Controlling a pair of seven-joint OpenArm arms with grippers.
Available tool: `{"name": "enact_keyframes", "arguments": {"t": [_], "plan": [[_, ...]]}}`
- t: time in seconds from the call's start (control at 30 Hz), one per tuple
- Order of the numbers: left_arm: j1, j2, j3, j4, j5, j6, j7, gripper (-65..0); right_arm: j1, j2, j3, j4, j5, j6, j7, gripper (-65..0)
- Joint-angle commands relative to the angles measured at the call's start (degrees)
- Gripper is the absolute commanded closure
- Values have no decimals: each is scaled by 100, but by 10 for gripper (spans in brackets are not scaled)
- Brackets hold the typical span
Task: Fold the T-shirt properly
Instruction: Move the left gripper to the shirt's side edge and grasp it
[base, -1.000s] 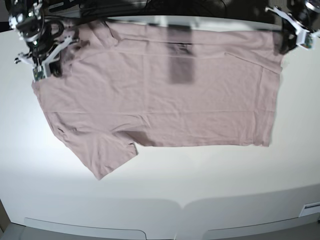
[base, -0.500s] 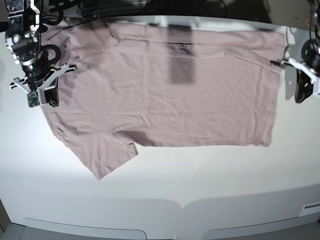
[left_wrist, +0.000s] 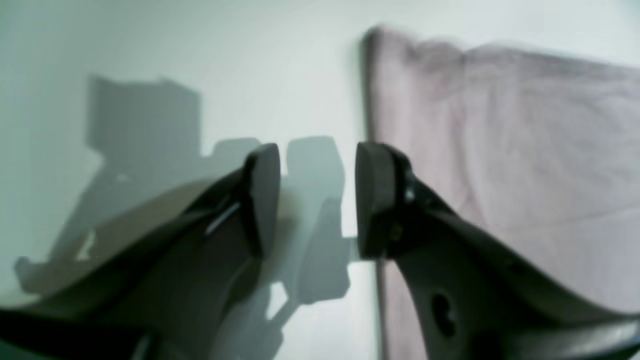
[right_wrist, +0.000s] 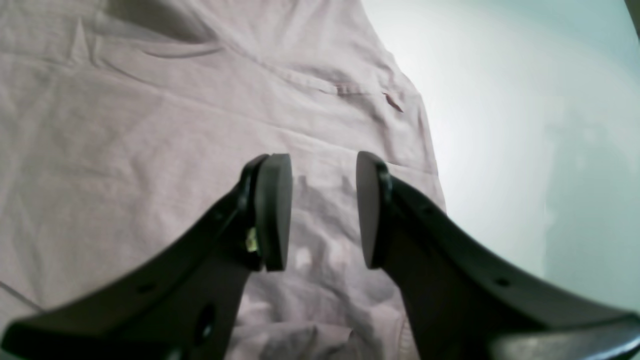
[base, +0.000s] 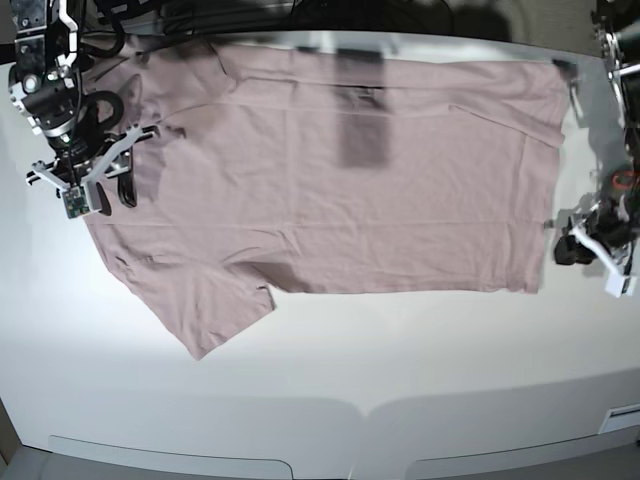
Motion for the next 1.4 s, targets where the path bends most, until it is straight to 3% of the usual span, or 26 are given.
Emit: {"name": "enact_keyframes", "arguments": {"t": [0.0,0.3,0.43,0.63,0.83,0.9,1.07,1.2,1.3,1.37], "plan": [[-273,-105,166,-90,-66,-41,-81,-245,15,76,39,96,48,-28,74,-223],[-737,-85,1718,-645,-66,-41,-920,-245,15,76,39,96,46,-31,-33,-223],[-737,-26,1958,-654,-37,-41,-1154,-245,15,79,39,96,46,-28,-57,-223],[-734,109,1963,-667,542,-7,-1672,-245,13,76,39,96,48,-31,-96,-223],[-739,133,1961,-962,938,968,-2369,-245,13,79,39,96,46,-31,-162,-223],[-739,120,1961,-1119,951,1093,-2514,-245,15,79,39,96,46,-28,-160,-223],[-739,188,1961,-1440,949,1058,-2614,-245,15,79,39,96,48,-28,-157,-223],[-737,365,1961,-1589,953,363,-2524,-245,15,79,39,96,48,-28,-151,-223],[-737,457,1961,-1617,951,356,-2463,-241,13,79,39,96,46,-28,-160,-223],[-739,468,1961,-1617,905,350,-2306,-199,15,79,39,96,46,-31,-155,-223]]}}
